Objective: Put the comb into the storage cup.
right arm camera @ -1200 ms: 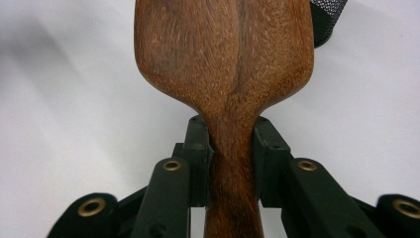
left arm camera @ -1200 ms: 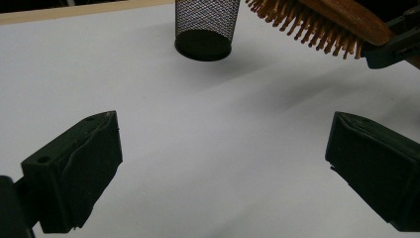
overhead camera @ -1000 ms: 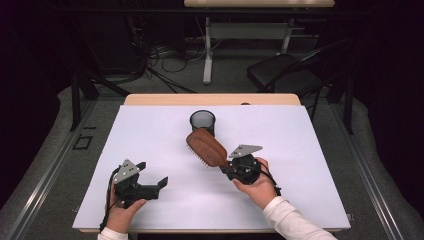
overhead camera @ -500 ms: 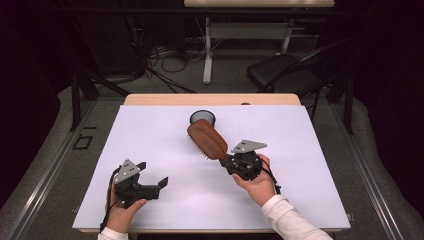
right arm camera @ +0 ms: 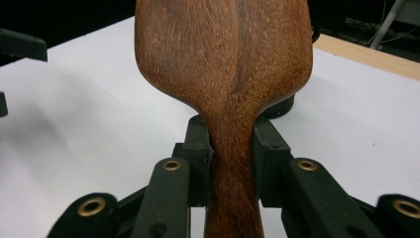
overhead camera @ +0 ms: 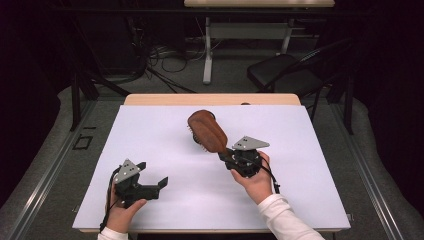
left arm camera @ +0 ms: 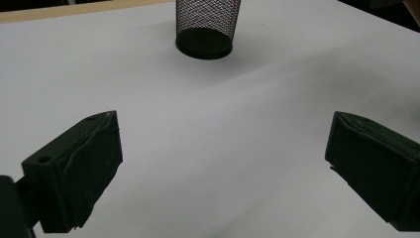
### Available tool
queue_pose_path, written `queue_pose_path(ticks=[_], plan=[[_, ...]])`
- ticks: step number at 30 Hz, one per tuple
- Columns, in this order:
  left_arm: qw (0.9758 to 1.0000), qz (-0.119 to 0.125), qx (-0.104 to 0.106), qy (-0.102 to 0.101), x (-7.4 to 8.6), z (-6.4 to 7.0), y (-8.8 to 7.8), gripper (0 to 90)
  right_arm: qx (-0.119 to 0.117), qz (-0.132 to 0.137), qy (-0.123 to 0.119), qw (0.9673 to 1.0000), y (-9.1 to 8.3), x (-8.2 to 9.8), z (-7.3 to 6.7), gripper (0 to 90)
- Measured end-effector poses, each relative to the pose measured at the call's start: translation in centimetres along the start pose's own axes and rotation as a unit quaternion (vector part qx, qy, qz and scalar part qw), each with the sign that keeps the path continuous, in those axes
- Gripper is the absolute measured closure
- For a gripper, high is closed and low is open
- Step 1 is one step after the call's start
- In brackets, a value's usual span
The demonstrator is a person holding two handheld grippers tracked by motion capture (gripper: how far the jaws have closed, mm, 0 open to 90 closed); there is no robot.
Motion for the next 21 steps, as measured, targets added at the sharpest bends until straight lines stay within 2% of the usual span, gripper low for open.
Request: queue_pose_path(ticks=[9, 13, 21], plan=[[1.0000, 0.004, 0.001, 0.004, -0.05, 0.17, 0.04, 1.3, 0.000, 0.023, 0.018, 0.9996, -0.09, -0.63, -0.06, 72.1], [1.0000, 0.006, 0.001, 0.005, -0.06, 0.22, 0.12, 1.3, 0.005, 0.032, 0.015, 0.9994, -0.07, -0.69, -0.21, 72.1], [0.9998, 0.011, 0.001, -0.013, -0.07, 0.07, 0.27, 1.3, 0.000, 0.047, 0.018, 0.9987, -0.30, -0.81, -0.41, 72.2]])
Point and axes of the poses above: each handheld gripper's, and its own axes: y roughly forward along the jaws, x roughly out of its underside, z roughly to its right, the point moved 7 cm from there along y, roughly forward along the jaws, and after that the axes turned 9 degrees about x, right-handed, at the moved point
